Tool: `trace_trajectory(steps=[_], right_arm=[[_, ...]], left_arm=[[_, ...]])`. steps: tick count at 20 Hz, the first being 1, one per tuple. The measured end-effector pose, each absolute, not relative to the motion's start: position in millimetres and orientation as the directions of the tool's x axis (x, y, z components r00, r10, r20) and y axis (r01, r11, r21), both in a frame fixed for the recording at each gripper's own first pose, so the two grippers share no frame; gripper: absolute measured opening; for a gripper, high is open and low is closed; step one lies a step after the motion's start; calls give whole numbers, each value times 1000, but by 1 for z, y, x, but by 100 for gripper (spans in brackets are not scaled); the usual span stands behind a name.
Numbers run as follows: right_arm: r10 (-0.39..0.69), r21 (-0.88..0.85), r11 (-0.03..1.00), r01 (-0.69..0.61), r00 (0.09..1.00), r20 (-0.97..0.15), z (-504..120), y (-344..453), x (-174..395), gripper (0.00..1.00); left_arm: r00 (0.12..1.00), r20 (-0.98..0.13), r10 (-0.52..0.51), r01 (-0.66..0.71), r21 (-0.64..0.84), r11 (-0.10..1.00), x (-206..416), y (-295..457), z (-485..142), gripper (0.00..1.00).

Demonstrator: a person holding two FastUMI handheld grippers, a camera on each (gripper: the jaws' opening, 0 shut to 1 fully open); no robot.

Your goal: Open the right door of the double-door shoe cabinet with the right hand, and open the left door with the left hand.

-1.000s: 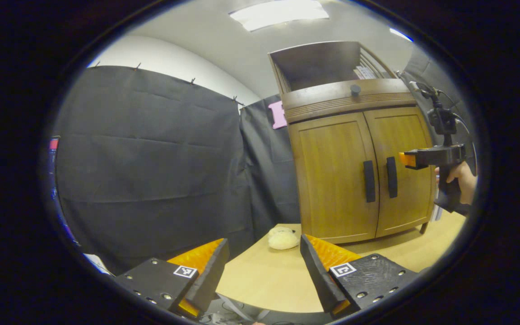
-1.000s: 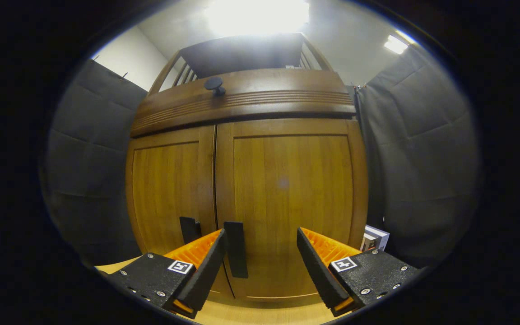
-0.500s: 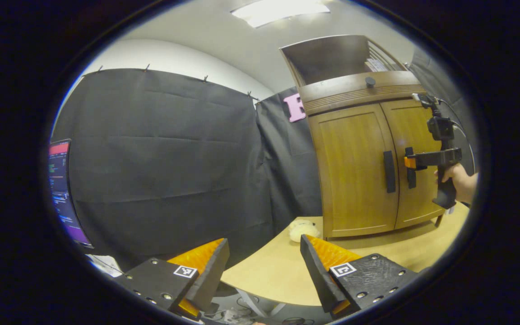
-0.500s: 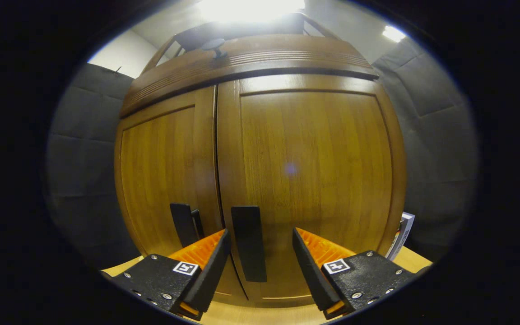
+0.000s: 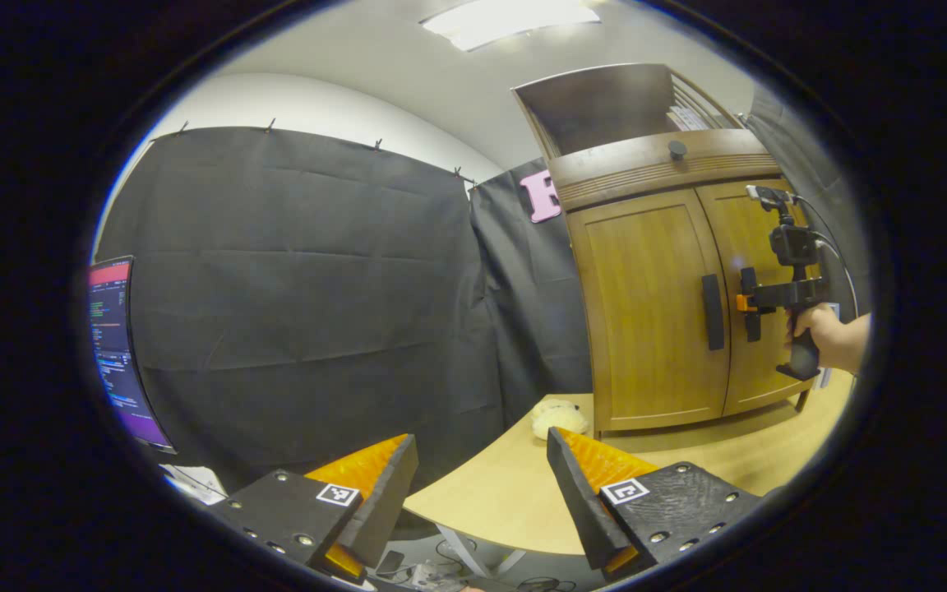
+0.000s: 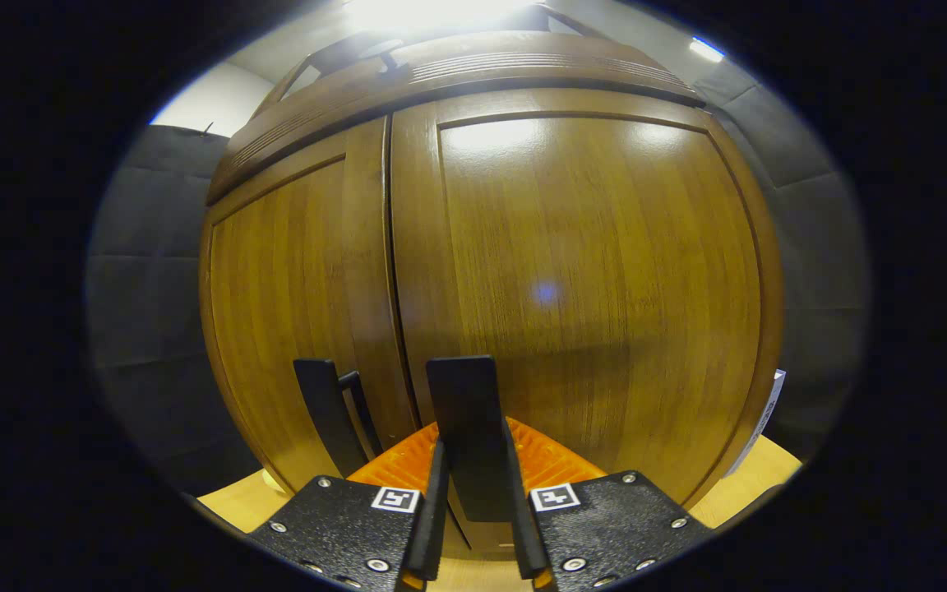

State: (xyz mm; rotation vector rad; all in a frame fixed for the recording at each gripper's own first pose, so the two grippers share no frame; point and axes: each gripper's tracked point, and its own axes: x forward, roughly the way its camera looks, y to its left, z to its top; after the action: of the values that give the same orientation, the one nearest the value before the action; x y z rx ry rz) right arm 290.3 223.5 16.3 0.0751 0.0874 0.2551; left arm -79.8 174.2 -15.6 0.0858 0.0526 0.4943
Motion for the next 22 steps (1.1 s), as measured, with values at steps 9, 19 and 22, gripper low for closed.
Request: trace_trajectory(steps=[9,19,22], right_arm=[[290,92,955,-282,953,-87,18,218,282,22],[305,83,951,-298,949,-83,20,218,281,24],[308,86,950,-301,948,-83,19,218,282,24]], left_arm=[[910,-4,415,-413,86,906,-81,170,-14,96],[942,33,333,-334,85,939,-87,157,-4,90],[950,42,310,-313,82,946,-89,153,-1,96]])
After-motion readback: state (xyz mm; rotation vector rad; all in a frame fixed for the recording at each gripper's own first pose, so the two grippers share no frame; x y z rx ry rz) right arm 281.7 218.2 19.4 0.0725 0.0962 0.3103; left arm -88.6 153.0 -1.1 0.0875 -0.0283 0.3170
